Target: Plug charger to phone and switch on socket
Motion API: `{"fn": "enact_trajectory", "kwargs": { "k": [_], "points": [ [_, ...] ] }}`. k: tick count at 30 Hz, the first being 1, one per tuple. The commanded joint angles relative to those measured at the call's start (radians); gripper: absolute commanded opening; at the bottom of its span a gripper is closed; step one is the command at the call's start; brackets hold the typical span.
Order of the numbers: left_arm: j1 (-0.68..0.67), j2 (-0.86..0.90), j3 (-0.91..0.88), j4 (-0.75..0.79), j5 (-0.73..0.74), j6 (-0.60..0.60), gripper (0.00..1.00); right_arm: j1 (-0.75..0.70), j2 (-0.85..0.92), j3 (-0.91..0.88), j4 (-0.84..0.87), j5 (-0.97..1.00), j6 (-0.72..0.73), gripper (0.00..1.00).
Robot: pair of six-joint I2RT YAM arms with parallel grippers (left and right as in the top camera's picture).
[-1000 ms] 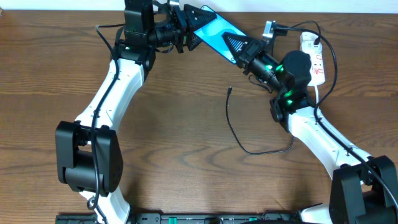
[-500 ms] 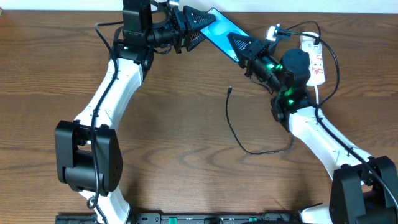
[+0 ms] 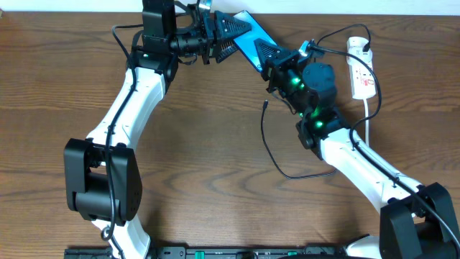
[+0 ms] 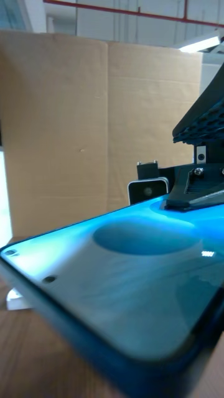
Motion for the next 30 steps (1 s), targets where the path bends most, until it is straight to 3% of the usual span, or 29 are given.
{"fn": "enact_trajectory", "kwargs": {
  "k": [1,11,23,30],
  "points": [
    [-0.017,-0.017,0.028,0.025,0.095,-0.018,0.55,0.054,0.007,0.002,-0.029,0.009,-0.029,0.02],
    [-0.017,-0.017,0.028,0.026,0.046,-0.162,0.54,0.132,0.007,0.002,-0.079,0.092,-0.102,0.02],
    [-0.017,-0.017,0.028,0.025,-0.027,-0.185,0.40,0.146,0.007,0.002,-0.107,0.102,-0.101,0.02],
    [-0.017,-0.017,0.028,0.026,-0.068,-0.193,0.39,0.167,0.007,0.002,-0.107,0.107,-0.101,0.01]
  ]
}}
